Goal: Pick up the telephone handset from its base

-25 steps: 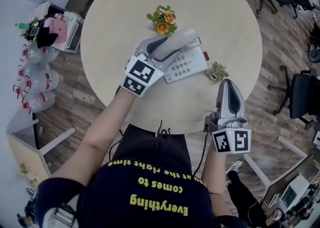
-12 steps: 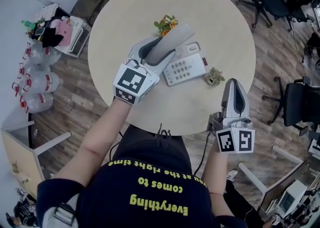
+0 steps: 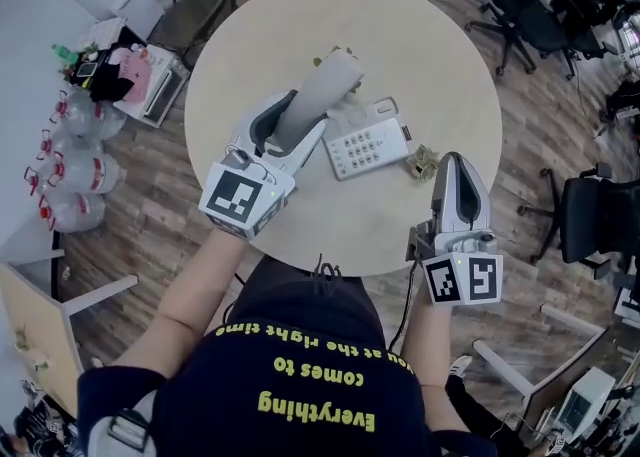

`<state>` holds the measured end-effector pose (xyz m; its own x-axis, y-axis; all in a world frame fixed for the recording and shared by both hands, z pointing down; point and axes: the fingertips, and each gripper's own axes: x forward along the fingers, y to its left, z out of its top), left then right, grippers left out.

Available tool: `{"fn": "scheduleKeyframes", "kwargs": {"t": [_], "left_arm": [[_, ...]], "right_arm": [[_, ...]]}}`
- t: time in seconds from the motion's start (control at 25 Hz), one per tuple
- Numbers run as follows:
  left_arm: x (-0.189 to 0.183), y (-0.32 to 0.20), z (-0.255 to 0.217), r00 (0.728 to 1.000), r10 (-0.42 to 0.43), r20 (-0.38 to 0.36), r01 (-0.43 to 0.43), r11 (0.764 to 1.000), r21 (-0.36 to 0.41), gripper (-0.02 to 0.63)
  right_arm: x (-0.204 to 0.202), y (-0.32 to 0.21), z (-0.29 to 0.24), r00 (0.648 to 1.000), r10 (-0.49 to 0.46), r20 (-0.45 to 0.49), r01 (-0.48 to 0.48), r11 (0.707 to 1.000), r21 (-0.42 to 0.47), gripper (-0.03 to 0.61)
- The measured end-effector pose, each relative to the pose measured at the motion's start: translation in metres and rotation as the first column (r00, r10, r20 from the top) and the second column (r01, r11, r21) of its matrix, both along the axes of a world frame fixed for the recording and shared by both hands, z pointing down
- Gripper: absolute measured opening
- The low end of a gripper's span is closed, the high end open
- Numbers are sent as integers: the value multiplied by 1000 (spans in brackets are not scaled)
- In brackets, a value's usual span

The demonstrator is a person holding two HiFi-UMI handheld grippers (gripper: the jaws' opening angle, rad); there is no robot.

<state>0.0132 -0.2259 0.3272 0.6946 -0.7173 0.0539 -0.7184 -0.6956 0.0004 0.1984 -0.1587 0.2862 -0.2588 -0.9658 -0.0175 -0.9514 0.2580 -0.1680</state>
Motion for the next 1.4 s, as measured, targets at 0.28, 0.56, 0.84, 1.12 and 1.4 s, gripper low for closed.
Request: {"fn": "scheduleKeyframes", "kwargs": {"t": [0.28, 0.56, 0.84, 1.12, 1.4], "left_arm": [[-18, 17, -15, 997, -37, -65, 39, 998, 39, 222], [-33, 24, -21, 994, -63, -87, 68, 996, 54, 224], [-39, 25, -21, 993, -76, -96, 82, 995, 55, 224], [-36, 29, -21, 993, -70, -91, 75, 996, 57, 224], [-35, 31, -18, 994, -66, -83, 71, 996, 51, 224]], "right_arm": [[-11, 2, -11, 999, -26, -36, 27, 999, 27, 12], [-21, 6, -11, 998, -41, -49, 42, 999, 31, 12], [-24, 7, -12, 998, -41, -57, 43, 998, 35, 12], [-25, 11, -10, 997, -49, -67, 51, 998, 33, 12], [-26, 12, -10, 997, -49, -67, 51, 998, 29, 12]]}}
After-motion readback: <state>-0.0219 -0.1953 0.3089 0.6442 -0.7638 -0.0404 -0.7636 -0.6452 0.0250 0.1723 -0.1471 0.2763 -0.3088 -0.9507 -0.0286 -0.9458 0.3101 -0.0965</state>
